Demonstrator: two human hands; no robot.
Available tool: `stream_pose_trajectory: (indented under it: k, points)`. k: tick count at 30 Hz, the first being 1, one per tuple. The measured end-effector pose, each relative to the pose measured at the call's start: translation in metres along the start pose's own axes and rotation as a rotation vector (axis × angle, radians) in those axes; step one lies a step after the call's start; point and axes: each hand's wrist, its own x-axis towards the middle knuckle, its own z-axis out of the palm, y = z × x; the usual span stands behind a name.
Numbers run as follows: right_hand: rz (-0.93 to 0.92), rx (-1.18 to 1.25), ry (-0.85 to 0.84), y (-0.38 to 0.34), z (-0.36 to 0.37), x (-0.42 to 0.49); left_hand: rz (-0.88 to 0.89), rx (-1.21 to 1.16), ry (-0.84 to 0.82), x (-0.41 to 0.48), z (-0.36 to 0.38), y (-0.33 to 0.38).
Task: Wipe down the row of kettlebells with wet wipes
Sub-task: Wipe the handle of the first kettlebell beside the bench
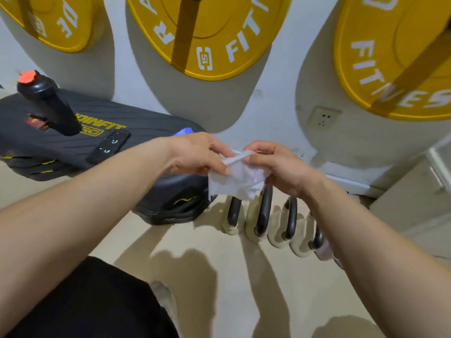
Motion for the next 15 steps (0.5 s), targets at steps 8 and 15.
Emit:
stream_pose_trajectory:
  k: [8, 15]
  points:
    - [0.153, -0.076, 0.204, 0.026, -0.031, -0.044, 0.022, -0.116, 0.376, 0.016, 0.050, -0.024]
    - [0.214, 0.039, 0.453, 0.086, -0.029, -0.005, -0.009, 0.032, 0.607, 0.071, 0.072, -0.085]
